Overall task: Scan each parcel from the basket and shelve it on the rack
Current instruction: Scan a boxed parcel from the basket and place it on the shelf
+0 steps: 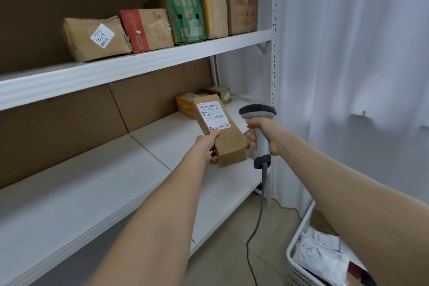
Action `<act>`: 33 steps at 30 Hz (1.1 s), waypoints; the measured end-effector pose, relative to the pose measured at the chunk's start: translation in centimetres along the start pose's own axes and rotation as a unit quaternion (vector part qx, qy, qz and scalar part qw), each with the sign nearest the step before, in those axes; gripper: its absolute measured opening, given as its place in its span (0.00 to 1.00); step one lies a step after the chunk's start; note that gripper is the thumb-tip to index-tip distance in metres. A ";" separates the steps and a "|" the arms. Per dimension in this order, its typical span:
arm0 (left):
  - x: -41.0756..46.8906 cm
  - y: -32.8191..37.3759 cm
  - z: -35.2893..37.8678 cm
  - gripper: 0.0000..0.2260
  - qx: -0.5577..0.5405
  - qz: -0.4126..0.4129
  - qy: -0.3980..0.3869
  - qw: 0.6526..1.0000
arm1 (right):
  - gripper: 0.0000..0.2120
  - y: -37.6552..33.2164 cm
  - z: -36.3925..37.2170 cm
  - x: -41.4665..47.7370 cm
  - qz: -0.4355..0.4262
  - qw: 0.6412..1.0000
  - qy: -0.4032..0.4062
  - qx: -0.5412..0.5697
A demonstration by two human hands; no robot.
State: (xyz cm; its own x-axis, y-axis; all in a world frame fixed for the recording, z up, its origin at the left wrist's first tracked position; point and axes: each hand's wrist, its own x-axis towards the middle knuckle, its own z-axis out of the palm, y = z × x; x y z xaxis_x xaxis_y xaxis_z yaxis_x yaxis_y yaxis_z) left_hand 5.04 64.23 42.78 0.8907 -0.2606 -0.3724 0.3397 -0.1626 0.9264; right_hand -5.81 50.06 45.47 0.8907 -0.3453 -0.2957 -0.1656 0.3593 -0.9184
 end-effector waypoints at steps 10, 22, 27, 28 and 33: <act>2.5 3.1 -4.7 0.20 -0.104 -0.075 0.007 0.992 | 0.17 0.8 4.8 4.1 0.040 0.998 0.005 0.042; 20.9 6.7 -8.8 0.22 -0.133 -0.038 0.065 0.988 | 0.19 -2.1 10.7 22.4 0.036 0.995 0.029 0.087; 32.0 7.5 -9.6 0.22 -0.147 -0.012 0.157 0.977 | 0.18 -2.7 12.6 32.1 0.059 0.993 0.036 0.097; 33.9 7.5 -9.8 0.21 -0.155 0.004 0.177 0.972 | 0.18 -2.7 12.9 33.8 0.065 0.992 0.036 0.098; 40.7 7.6 -9.4 0.17 -0.116 0.047 0.231 0.965 | 0.19 -1.9 13.6 40.5 0.099 0.989 0.047 0.095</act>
State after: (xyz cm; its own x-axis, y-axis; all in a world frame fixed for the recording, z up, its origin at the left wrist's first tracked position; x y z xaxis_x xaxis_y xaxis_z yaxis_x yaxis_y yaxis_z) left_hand 46.76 61.28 35.22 0.9423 0.1970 -0.2707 0.2612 0.0732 0.9625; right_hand 36.34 47.18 38.78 0.8045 -0.3276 -0.4954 -0.2413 0.5819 -0.7766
